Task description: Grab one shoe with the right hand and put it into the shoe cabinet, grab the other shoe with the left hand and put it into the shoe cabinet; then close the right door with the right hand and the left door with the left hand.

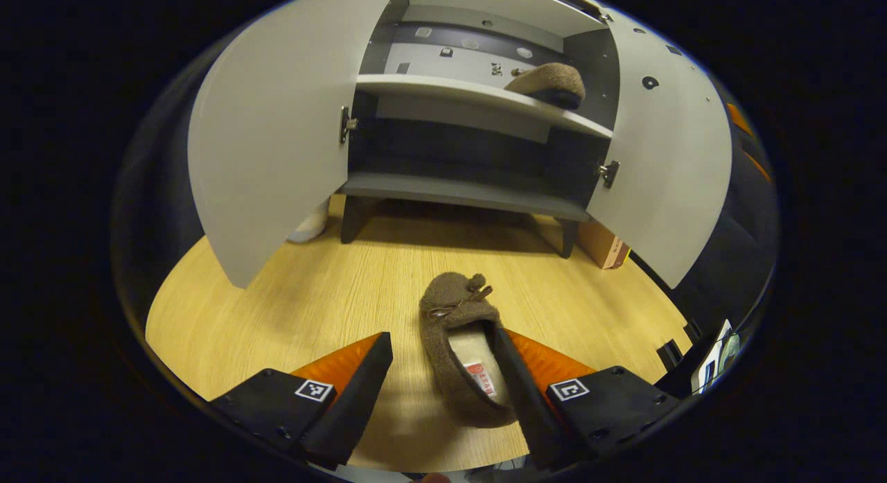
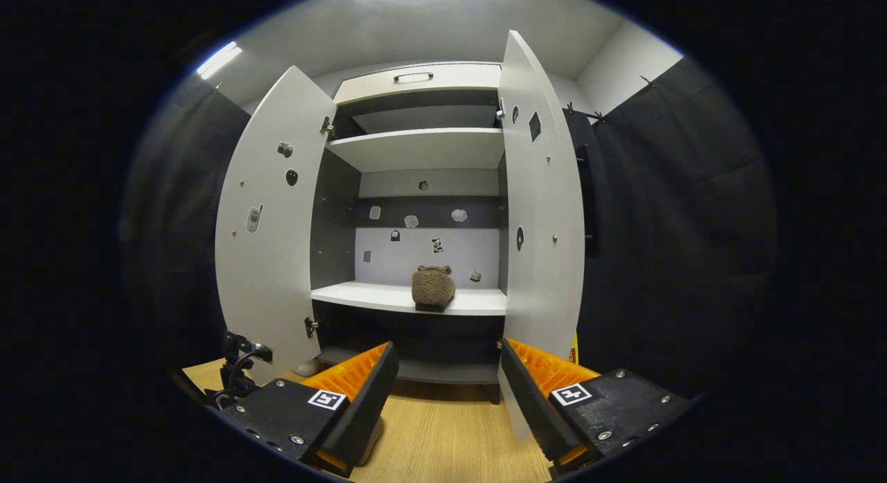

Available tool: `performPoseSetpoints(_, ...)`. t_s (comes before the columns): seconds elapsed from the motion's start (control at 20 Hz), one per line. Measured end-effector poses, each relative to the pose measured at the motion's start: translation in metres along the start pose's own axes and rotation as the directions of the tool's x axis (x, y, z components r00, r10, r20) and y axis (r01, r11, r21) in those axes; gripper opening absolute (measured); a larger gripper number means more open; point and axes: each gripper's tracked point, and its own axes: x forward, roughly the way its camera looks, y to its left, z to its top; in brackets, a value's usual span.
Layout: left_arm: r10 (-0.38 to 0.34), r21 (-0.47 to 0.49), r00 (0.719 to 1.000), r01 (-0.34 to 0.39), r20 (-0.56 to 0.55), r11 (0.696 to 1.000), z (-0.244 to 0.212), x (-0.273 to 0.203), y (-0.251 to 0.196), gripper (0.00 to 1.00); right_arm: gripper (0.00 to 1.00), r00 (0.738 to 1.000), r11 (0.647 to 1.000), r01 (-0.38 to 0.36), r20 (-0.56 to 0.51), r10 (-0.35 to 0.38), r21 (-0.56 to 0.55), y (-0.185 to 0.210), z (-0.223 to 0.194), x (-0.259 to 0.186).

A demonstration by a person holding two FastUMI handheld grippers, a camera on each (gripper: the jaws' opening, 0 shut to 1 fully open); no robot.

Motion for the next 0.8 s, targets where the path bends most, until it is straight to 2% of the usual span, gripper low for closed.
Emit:
performPoseSetpoints(0.2, 0.073, -0.001, 0.997, -0.073, -0.028, 0.997, -0.011, 0.034, 0.023, 0.98, 0.92, 0.999, 0.999, 0.035, -0.026, -0.034, 0.012, -0.016, -0.007, -0.007)
performPoseSetpoints(0.45, 0.069, 0.040, 0.996, -0.066, -0.065, 0.997, -0.023, 0.080, 0.020, 0.99, 0.92, 0.993, 0.994, 0.111, -0.045, -0.111, 0.003, -0.047, -0.013, -0.015)
performPoseSetpoints(0.65, 0.074, 0.045, 0.997, -0.073, -0.026, 0.996, -0.007, 0.105, 0.024, 0.98, 0.92, 0.987, 0.989, 0.150, -0.055, -0.151, -0.011, -0.066, -0.014, -0.016)
performPoseSetpoints(0.7, 0.057, 0.041, 0.998, -0.056, -0.026, 0.998, -0.007, 0.108, 0.020, 0.99, 0.92, 0.986, 0.988, 0.155, -0.055, -0.156, -0.008, -0.068, -0.014, -0.018)
performPoseSetpoints(0.8, 0.037, 0.037, 0.999, -0.037, -0.008, 0.999, -0.003, 0.108, 0.010, 0.82, 0.92, 0.985, 0.987, 0.159, -0.061, -0.159, -0.005, -0.071, -0.016, -0.016)
